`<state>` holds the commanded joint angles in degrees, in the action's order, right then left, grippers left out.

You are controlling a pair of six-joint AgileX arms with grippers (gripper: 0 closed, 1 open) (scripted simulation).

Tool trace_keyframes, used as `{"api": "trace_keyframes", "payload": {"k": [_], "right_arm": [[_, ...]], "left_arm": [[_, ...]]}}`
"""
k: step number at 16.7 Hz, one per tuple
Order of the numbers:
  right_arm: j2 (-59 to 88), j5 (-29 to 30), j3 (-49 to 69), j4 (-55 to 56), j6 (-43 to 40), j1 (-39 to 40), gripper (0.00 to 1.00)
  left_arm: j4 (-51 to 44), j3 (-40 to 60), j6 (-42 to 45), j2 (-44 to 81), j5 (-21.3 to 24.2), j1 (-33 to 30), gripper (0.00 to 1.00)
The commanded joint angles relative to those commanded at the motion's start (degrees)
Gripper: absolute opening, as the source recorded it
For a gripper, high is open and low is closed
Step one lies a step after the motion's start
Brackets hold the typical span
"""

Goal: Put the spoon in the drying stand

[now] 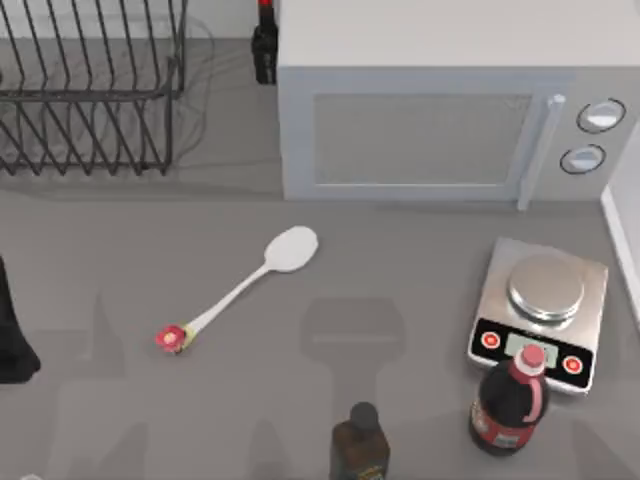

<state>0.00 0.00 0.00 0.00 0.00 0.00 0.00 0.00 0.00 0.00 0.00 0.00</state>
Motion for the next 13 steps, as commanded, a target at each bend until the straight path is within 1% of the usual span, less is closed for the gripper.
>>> {"api": "trace_keyframes", "payload": {"k": [3, 6, 9, 13], "right_arm": [[0.0, 0.0, 0.0, 0.0, 0.0, 0.0, 1.0], [0.0, 0.0, 0.0, 0.0, 0.0, 0.0, 1.0], [0.0, 0.0, 0.0, 0.0, 0.0, 0.0, 1.0], [0.0, 0.0, 0.0, 0.0, 0.0, 0.0, 1.0]], "left_arm": [[-0.43, 0.56, 0.13, 0.57, 0.0, -0.18, 1.0], [-4.29, 5.69, 1.25, 5.98, 0.01, -1.81, 1.0], [-11.14, 15.11, 3.25, 16.84, 0.03, -4.69, 1.0], [-23.24, 31.78, 6.78, 37.83, 0.06, -9.79, 1.0]]}}
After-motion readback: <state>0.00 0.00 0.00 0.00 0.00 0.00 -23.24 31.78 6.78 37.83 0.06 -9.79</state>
